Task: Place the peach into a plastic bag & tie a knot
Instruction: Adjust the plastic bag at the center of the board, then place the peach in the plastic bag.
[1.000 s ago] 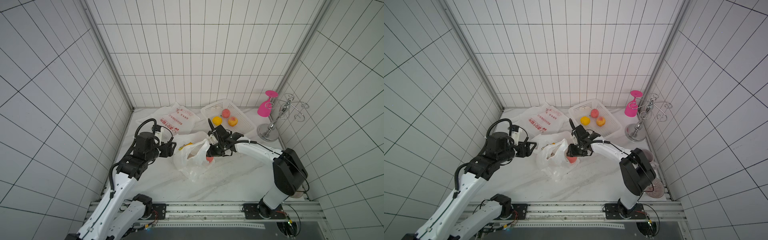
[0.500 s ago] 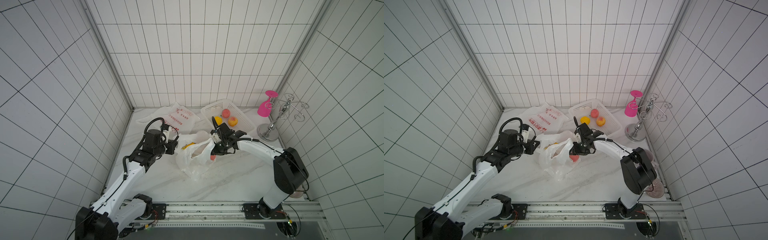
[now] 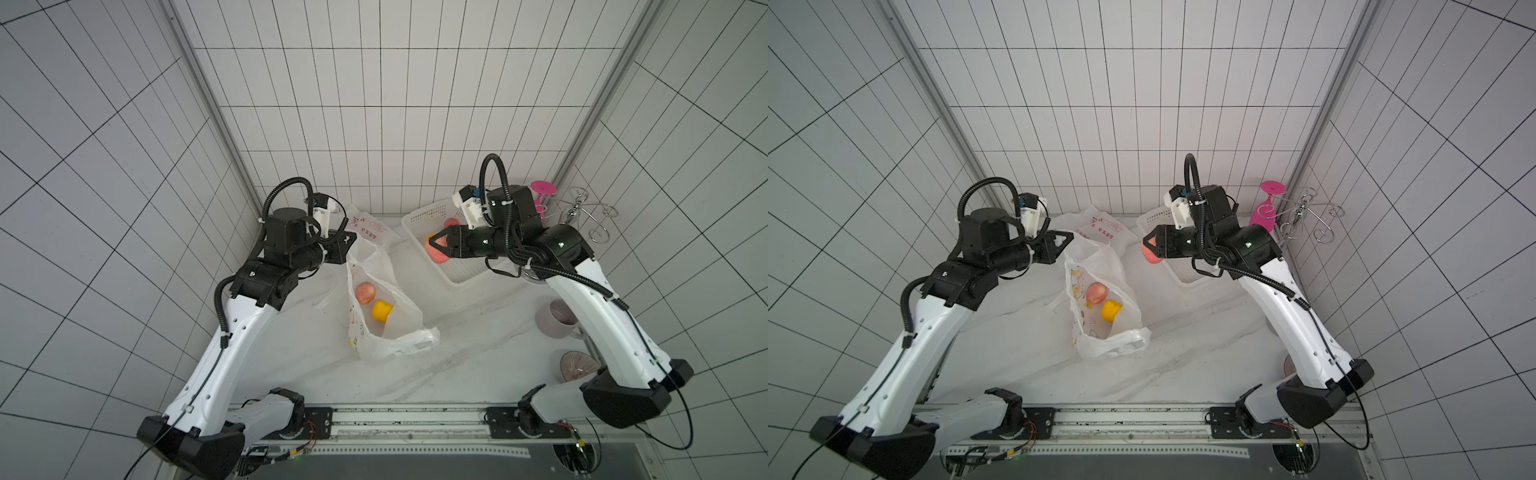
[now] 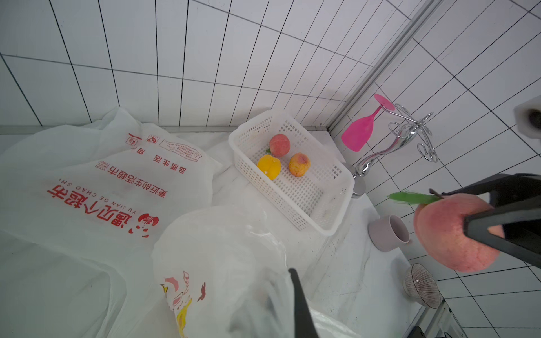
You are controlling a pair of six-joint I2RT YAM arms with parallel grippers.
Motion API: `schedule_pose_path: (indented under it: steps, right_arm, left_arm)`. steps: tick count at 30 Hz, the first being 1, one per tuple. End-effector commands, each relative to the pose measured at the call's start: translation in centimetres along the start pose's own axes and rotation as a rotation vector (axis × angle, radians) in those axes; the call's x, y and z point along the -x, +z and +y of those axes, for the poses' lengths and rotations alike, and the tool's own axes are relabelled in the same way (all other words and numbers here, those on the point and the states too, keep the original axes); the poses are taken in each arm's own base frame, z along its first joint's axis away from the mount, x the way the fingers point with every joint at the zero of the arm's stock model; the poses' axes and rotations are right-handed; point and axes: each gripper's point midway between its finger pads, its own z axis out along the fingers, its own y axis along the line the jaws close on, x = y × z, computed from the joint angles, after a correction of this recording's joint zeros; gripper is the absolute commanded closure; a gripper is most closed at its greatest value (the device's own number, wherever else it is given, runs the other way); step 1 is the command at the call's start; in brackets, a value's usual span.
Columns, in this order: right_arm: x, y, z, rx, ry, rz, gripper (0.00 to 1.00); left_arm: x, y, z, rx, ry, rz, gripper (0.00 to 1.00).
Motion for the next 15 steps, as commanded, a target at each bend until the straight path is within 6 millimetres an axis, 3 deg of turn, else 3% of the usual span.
schedule_pose_path:
  steps: [1,3,6,11,15]
  right_arm:
    - [-0.7,0.1,4.9,0.112,-0.023,0.064,1.0]
    - [-1.1,1.0,7.6,0.171,-0.034,0.059,1.0]
    - [-2.6,4.1,8.9,0.19,-0.016,0.088,1.0]
    - [-7.3,9.4,8.2,0.131,-0.013,0.195,1.0]
    - [-11.7,13.1,4.9,0.004,-0.014,0.272,1.0]
  left_arm:
    - [-0.6,-0.1,-0.1,0.022,-0.078,0.082,1.0]
    - [0.0,0.0,-0.2,0.025,-0.096,0.078,1.0]
    - [0.2,0.1,-0.6,0.015,-0.096,0.075,1.0]
    - [-0.2,0.0,-0.4,0.017,-0.114,0.067,1.0]
    - [-0.2,0.0,-0.7,0.004,-0.122,0.064,1.0]
